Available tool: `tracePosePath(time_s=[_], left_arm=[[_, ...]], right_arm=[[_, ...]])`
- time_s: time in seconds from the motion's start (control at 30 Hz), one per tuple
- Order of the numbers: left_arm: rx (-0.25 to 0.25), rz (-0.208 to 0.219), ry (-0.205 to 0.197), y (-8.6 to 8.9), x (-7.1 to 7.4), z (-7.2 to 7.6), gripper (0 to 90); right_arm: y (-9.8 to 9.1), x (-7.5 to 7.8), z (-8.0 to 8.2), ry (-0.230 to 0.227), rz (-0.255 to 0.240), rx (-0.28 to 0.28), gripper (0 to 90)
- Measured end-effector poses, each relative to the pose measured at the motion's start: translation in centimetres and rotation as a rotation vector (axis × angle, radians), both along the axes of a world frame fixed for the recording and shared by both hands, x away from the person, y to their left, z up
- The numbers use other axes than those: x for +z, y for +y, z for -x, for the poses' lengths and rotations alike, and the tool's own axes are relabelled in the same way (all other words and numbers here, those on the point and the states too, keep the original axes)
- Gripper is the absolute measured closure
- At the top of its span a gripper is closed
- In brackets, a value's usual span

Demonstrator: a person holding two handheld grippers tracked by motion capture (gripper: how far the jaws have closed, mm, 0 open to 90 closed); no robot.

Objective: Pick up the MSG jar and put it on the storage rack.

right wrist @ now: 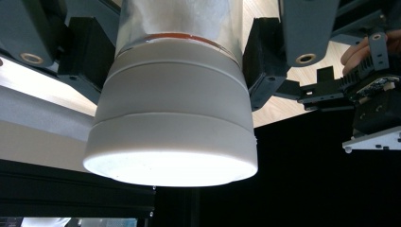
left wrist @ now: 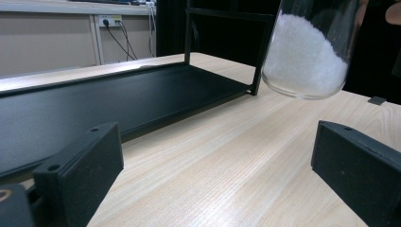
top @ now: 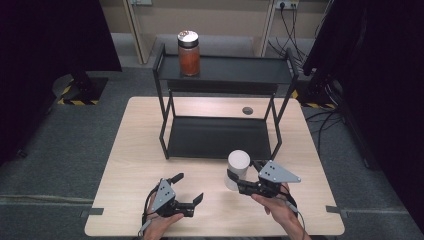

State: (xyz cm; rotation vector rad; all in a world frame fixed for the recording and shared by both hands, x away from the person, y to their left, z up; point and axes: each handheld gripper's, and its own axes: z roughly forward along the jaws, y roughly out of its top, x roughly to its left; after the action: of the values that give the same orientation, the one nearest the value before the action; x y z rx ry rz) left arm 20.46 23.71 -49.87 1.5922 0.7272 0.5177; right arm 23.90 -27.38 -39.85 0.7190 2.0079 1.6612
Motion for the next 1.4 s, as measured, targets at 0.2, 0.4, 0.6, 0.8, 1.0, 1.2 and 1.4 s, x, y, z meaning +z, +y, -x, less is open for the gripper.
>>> tracePosePath(time_s=[0.2, 0.4, 0.6, 0.8, 1.0, 1.2, 1.4], left_arm=[[0.0, 0.001, -0.004, 0.0, 0.0, 0.0, 2.4], [0.002, 0.002, -0.006, 0.0, 0.0, 0.1, 2.4], [0.001, 0.002, -0.005, 0.0, 0.0, 0.1, 2.4], [0.002, 0.002, -0.006, 0.0, 0.0, 0.1, 2.4], [0.0, 0.0, -0.005, 0.0, 0.0, 0.0, 2.4], [0.0, 0.0, -0.006, 0.0, 0.0, 0.0, 2.4], [-0.001, -0.003, -0.004, 0.0, 0.0, 0.0, 2.4]], right_arm=[[0.0, 1.0, -0.3, 0.001, 0.005, 0.014, 35.4], [0.0, 2.1, -0.6, 0.002, 0.002, 0.024, 35.4], [0.1, 3.0, -0.8, -0.001, 0.002, 0.035, 35.5], [0.2, 3.8, -1.1, -0.006, 0.001, 0.038, 35.4], [0.2, 4.6, -1.5, -0.009, -0.003, 0.038, 35.5], [0.3, 5.4, -1.9, -0.003, 0.0, 0.04, 35.5], [0.4, 6.0, -2.2, 0.002, -0.003, 0.041, 35.4]])
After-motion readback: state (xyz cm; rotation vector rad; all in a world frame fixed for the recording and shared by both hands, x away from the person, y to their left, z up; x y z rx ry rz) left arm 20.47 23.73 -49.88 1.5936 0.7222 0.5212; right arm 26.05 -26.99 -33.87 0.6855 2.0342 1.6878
